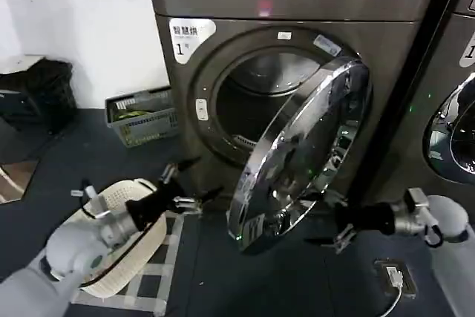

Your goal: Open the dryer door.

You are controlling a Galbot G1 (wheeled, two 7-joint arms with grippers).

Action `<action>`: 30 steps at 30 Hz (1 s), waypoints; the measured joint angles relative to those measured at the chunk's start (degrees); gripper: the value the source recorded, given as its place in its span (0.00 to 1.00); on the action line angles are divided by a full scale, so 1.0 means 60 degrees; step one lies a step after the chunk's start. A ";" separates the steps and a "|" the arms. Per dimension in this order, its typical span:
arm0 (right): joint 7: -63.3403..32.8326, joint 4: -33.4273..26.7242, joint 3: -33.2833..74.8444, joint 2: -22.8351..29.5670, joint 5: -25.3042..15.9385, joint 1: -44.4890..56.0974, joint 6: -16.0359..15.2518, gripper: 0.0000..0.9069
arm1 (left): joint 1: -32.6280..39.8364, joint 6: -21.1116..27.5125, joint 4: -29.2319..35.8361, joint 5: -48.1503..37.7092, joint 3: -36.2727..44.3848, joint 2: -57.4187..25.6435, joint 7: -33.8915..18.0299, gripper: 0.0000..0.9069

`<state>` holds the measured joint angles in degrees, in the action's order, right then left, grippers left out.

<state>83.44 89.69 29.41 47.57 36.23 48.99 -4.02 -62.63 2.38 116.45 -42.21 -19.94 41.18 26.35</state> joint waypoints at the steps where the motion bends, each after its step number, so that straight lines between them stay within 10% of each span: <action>1: -0.0013 -0.0011 0.0243 -0.0031 -0.0020 0.0081 -0.0002 1.00 | 0.0019 0.0003 0.0009 -0.0039 0.0045 0.0003 0.0075 1.00; 30: -0.1759 0.0678 0.6713 0.0508 -0.0255 0.3827 -0.0221 1.00 | 0.0891 0.0396 0.0176 0.0029 0.2147 0.0519 0.0599 1.00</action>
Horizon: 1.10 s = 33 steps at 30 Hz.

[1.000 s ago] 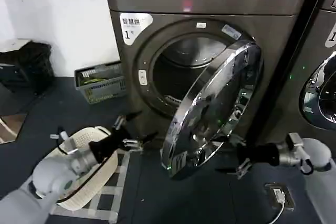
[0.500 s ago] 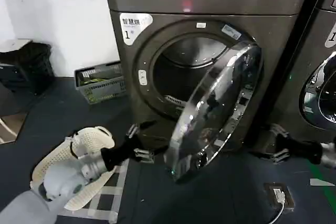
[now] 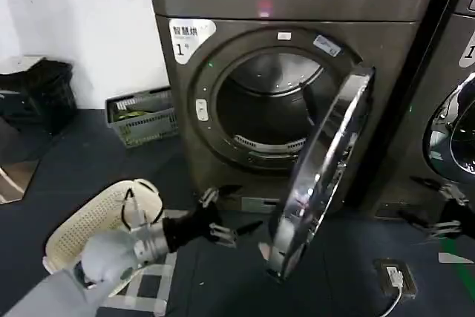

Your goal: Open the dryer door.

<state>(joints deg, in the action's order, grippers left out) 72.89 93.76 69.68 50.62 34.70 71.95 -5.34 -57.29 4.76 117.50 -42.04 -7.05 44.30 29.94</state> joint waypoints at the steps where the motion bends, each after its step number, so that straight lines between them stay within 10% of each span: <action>1: -0.0136 -0.0021 0.0149 0.0035 -0.0066 0.0054 -0.0066 1.00 | 0.0047 -0.0009 -0.0030 0.0015 0.0089 0.0034 -0.0005 1.00; 33: -0.7634 0.0918 0.4714 0.1298 0.1116 0.1989 -0.0157 1.00 | 0.2597 -0.0285 -0.1152 -0.0052 0.3392 0.1298 -0.0239 1.00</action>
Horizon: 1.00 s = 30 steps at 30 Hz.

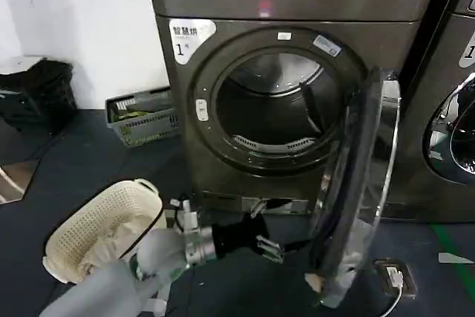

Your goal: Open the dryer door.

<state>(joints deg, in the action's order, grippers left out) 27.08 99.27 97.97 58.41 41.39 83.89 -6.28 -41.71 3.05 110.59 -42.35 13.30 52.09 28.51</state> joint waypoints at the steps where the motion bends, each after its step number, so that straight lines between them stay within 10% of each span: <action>1: -0.0264 0.0016 0.0151 -0.0011 0.0041 0.0069 -0.0040 1.00 | 0.0110 0.0007 -0.0041 -0.0028 0.0100 0.0046 -0.0026 1.00; 30: -0.3799 0.0404 0.2344 0.0141 -0.2011 0.0787 -0.0489 1.00 | 0.3369 0.0047 -0.2464 -0.0408 0.2756 0.2380 -0.0242 1.00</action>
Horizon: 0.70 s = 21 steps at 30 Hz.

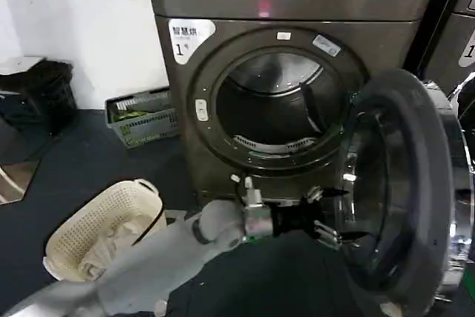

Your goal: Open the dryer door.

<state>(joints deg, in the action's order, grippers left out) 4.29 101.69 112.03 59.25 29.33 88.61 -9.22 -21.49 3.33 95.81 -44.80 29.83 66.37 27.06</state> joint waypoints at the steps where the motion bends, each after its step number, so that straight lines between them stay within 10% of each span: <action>1: 0.0031 -0.0057 0.0098 -0.0033 -0.0133 0.0041 -0.0001 1.00 | 0.0087 0.0017 -0.0081 -0.0011 0.0050 0.0089 0.0003 1.00; 21: -0.0296 -0.0405 0.1420 -0.0296 -0.0341 0.0478 -0.0025 1.00 | 0.0893 0.0050 -0.2227 0.0035 0.0138 0.2271 -0.0242 1.00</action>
<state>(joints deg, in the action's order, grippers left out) 2.51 99.26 120.55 57.47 27.28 91.48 -9.37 -16.13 3.63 82.45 -44.59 30.66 79.99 25.60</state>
